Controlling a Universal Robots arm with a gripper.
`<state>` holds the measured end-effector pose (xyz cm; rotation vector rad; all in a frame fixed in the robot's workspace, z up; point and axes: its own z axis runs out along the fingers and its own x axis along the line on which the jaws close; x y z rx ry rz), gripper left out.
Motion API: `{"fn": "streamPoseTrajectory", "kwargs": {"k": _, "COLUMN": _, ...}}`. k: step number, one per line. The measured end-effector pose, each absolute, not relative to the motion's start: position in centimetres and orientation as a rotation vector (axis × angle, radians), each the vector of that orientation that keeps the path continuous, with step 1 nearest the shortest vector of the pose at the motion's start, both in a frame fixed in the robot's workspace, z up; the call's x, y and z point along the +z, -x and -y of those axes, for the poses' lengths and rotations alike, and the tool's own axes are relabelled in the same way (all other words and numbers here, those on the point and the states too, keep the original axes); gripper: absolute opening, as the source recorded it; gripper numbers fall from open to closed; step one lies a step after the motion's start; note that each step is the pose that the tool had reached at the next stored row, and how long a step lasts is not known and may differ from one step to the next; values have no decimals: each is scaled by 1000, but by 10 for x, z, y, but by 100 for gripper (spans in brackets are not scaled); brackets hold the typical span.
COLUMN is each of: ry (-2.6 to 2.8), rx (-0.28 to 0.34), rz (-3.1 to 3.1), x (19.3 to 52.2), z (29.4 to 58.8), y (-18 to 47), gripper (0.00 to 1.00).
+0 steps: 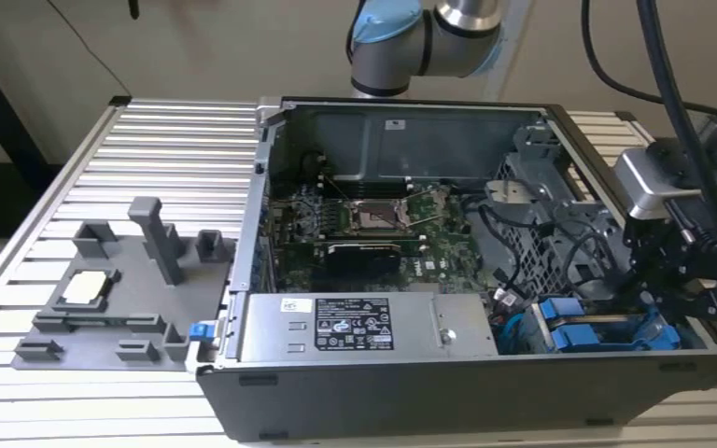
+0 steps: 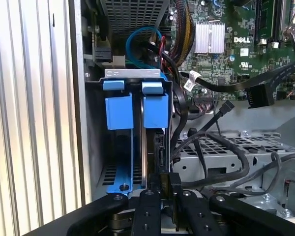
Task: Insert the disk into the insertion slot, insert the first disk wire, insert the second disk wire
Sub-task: 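Insert the first disk wire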
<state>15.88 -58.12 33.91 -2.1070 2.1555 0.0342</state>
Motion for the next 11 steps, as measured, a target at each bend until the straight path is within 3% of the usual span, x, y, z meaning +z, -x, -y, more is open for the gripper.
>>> {"fn": "streamPoseTrajectory", "kwargs": {"k": 11, "ry": 2107, "rx": 34, "rz": -2156, "x": 338, "z": 579, "y": -158, "gripper": 19}}
